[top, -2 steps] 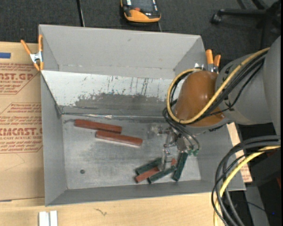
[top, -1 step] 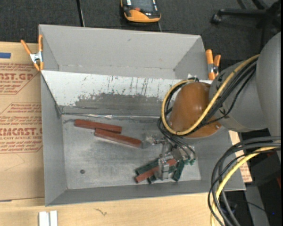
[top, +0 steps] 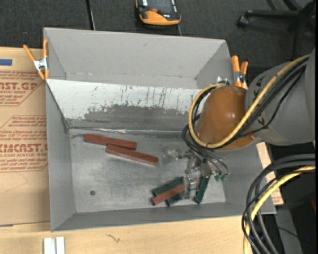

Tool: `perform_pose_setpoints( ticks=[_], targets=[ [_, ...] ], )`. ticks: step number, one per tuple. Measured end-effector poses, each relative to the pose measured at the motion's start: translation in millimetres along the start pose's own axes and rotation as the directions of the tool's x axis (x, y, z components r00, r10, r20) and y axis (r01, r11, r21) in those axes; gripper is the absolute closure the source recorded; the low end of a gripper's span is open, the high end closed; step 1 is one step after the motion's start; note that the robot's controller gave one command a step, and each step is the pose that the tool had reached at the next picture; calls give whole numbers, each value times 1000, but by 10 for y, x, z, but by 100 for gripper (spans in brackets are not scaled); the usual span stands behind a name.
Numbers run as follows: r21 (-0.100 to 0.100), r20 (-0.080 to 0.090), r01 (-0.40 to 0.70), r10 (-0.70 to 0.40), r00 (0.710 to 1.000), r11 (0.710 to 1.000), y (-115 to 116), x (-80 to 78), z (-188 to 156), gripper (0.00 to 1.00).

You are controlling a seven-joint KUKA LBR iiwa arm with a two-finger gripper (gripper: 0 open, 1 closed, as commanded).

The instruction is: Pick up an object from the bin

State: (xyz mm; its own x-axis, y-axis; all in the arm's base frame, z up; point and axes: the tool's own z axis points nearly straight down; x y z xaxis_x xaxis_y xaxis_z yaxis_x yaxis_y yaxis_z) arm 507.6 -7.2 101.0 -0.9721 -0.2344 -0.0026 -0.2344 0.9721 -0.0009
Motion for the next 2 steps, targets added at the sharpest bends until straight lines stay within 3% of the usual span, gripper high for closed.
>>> perform_pose_setpoints(
  ticks=[1, 2],
  targets=[
    [-2, -3, -51, 51, 999, 999, 43, -27, 294, 0],
    [1, 2, 46, -46, 999, 999, 110, 79, 286, 100]
  ],
)
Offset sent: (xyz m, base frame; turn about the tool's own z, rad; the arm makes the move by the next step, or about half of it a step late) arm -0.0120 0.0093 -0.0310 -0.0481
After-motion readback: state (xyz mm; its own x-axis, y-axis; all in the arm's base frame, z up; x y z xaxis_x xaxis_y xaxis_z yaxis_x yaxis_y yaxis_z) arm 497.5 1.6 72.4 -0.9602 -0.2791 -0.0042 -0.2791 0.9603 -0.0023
